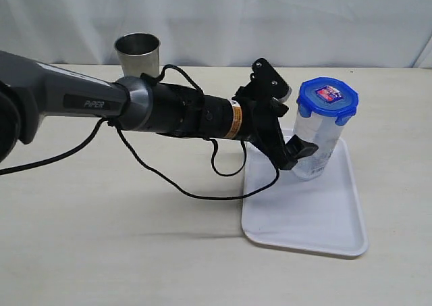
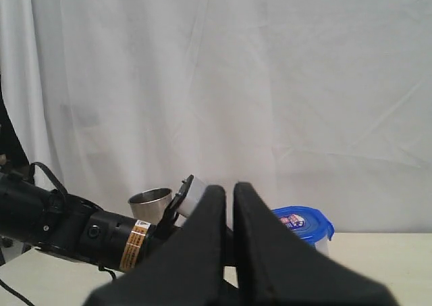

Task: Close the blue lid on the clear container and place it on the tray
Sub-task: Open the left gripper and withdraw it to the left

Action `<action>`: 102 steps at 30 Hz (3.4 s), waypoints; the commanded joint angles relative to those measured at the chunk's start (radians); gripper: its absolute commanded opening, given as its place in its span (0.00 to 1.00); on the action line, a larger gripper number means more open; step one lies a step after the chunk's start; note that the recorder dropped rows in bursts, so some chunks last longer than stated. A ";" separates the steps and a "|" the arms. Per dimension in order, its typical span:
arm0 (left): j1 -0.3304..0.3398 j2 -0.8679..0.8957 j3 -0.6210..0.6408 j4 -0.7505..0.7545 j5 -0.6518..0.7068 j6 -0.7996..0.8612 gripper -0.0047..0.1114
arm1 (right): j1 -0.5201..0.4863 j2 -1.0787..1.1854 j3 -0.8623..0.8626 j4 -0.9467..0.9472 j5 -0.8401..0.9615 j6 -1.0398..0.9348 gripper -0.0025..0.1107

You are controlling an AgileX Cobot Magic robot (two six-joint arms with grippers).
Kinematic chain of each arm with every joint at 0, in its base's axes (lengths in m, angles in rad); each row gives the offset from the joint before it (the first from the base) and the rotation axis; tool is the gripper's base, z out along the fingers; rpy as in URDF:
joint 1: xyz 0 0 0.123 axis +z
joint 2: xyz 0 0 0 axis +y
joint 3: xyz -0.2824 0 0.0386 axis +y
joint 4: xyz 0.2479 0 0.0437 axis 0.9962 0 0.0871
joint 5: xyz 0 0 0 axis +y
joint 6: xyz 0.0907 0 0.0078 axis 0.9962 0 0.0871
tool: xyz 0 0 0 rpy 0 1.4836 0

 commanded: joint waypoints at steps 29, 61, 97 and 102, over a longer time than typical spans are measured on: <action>0.017 -0.510 0.438 0.017 0.200 0.005 0.04 | 0.000 -0.005 0.003 0.001 0.008 -0.015 0.06; 0.016 -1.226 1.079 -0.237 0.268 0.028 0.04 | 0.000 -0.005 0.003 0.001 0.008 -0.015 0.06; 0.057 -1.393 1.157 -1.237 0.351 1.219 0.04 | 0.000 -0.005 0.003 0.001 0.006 -0.015 0.06; 0.238 -1.535 1.240 -1.238 0.350 1.146 0.04 | 0.000 -0.005 0.003 0.001 0.006 -0.015 0.06</action>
